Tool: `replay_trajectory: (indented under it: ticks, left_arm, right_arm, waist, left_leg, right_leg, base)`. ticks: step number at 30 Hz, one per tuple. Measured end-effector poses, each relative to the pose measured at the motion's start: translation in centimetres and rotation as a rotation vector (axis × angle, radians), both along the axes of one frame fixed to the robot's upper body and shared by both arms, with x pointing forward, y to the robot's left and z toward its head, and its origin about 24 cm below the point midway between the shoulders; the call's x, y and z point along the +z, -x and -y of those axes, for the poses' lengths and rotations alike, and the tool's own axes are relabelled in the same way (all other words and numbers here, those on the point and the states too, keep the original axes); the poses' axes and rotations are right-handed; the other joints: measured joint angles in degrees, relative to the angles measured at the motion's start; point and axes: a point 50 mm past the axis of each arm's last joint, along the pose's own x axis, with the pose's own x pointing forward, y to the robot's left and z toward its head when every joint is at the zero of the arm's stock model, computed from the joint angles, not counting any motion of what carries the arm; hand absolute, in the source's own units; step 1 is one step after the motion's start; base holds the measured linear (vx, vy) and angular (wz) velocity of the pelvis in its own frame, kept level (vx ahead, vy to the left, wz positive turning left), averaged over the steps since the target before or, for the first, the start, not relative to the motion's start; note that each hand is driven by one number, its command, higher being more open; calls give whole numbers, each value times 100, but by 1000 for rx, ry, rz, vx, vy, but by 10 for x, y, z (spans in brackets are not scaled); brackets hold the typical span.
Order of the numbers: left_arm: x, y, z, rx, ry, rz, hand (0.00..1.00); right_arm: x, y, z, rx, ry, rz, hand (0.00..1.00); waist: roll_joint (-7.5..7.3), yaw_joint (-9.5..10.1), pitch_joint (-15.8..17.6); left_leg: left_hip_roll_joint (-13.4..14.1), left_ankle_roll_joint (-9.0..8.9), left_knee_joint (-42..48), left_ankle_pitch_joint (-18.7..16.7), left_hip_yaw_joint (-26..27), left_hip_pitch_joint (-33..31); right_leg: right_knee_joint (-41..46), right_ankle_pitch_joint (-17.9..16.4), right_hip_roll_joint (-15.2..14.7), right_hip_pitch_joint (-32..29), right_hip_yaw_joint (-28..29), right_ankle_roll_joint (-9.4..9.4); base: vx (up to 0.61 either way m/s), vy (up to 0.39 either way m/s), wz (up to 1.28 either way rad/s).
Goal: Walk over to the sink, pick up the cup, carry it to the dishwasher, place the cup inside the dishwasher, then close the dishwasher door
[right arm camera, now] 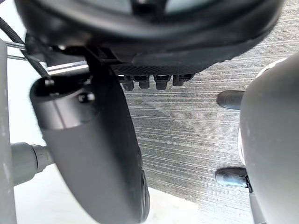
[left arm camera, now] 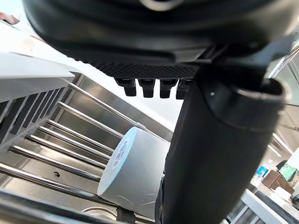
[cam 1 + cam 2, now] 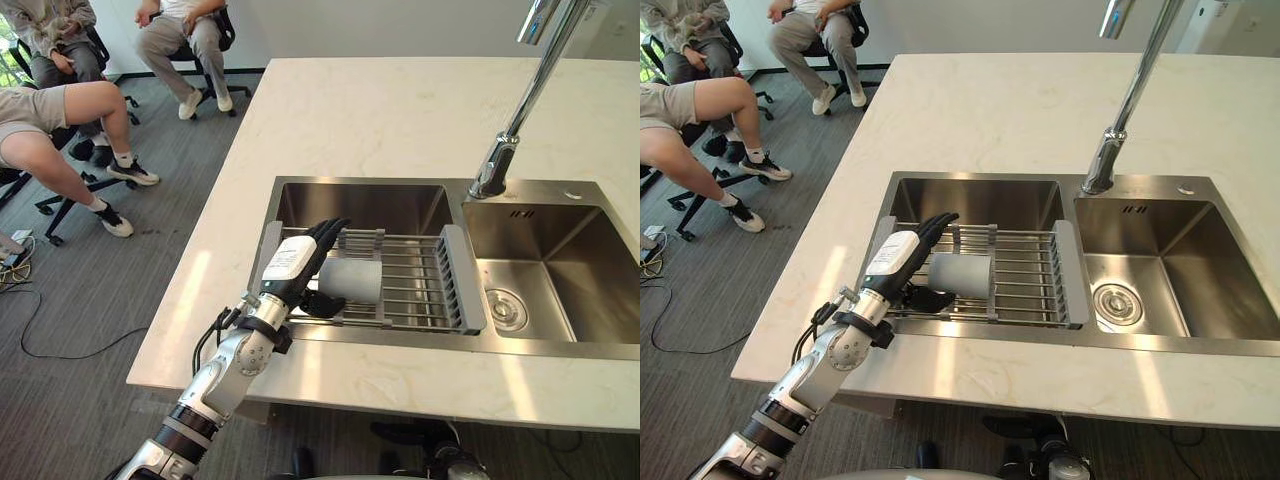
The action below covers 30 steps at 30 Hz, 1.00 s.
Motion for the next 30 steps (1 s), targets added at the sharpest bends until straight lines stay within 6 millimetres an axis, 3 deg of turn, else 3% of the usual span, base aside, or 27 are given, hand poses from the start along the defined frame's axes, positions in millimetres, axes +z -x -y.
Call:
replay_trajectory:
  ticks: [13, 20, 21, 30]
  left_arm:
    - [-3, -9, 7, -32, -70, -6, 100]
    - [-5, -16, 6, -31, -119, -22, 100]
    - [-5, -16, 7, -37, -124, -22, 0]
    - [-2, -19, 9, -85, -201, -19, 0]
  right_arm:
    - [0, -2, 0, 1, -1, 4, 100]
    - [1, -5, -1, 2, -1, 13, 100]
    - [1, -5, -1, 3, -1, 13, 100]
    - [2, -8, -1, 5, -1, 20, 100]
  waist:
    - [-15, -45, 14]
    - [-15, -177, 38]
    - [-13, -179, 39]
    - [-7, -238, 74]
  left_leg:
    - [-46, 23, -70, 15, 15, 2]
    - [-45, 23, -92, 15, 49, 2]
    - [-45, 23, -100, 15, 65, 2]
    - [-46, 22, -154, 15, 152, 52]
  right_leg:
    - [-5, 9, -46, -42, 25, 17]
    - [-6, 18, -50, -77, 72, 31]
    - [-6, 19, -50, -87, 88, 32]
    - [-7, 29, -53, -110, 167, 50]
  base:
    - [0, 0, 0]
    - [-4, 0, -3]
    - [0, 0, -6]
    - [-10, 1, -5]
